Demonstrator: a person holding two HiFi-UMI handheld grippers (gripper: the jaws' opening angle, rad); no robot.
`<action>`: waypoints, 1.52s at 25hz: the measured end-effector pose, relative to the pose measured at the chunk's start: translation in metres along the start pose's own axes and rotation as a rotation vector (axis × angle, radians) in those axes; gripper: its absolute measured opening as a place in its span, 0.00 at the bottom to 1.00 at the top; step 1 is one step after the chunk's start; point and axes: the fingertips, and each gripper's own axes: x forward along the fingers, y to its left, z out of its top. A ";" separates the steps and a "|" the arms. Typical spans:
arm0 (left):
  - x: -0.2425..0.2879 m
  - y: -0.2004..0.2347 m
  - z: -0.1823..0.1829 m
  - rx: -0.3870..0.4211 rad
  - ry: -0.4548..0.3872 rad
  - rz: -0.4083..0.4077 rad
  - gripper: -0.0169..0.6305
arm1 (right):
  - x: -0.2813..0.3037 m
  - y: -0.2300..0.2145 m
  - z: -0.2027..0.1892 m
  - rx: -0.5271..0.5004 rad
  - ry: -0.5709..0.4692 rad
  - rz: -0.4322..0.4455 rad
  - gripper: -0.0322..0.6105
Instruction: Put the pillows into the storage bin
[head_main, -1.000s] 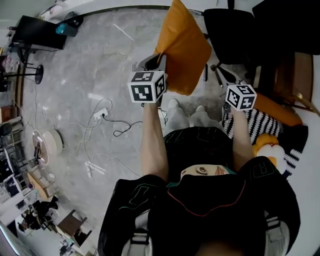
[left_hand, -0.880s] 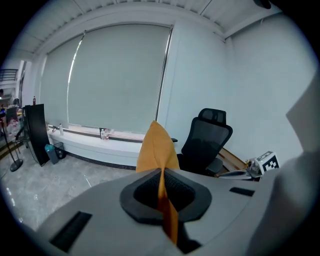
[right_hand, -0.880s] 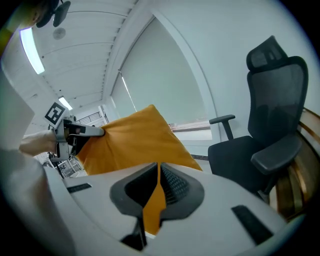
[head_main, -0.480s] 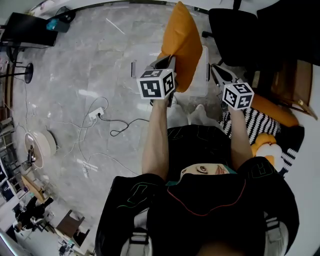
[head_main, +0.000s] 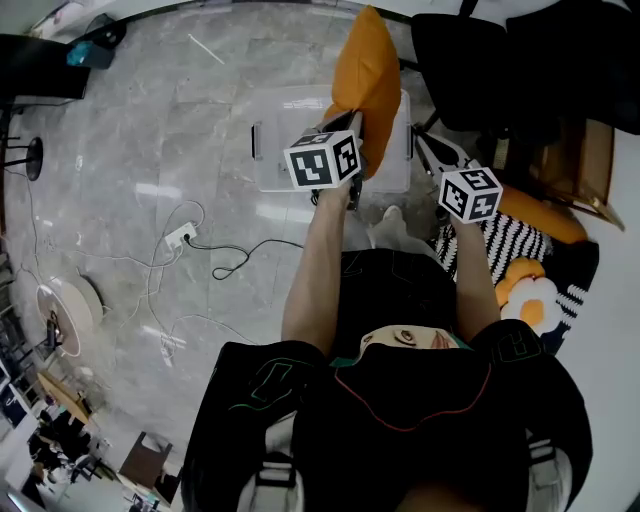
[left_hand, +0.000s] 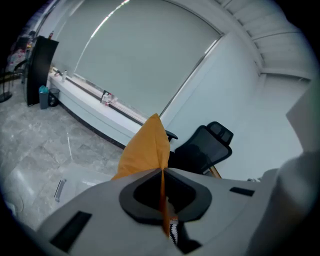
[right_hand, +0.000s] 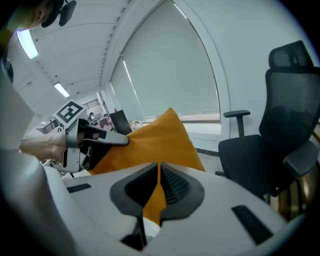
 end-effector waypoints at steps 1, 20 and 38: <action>0.000 0.009 0.001 -0.017 -0.005 0.032 0.03 | 0.002 0.000 -0.001 0.004 0.003 -0.007 0.08; -0.027 0.032 0.041 0.381 -0.110 0.057 0.02 | 0.035 0.022 0.017 -0.010 -0.032 -0.038 0.05; 0.085 -0.143 -0.053 0.596 0.137 -0.269 0.02 | -0.147 -0.103 -0.043 0.225 -0.194 -0.510 0.05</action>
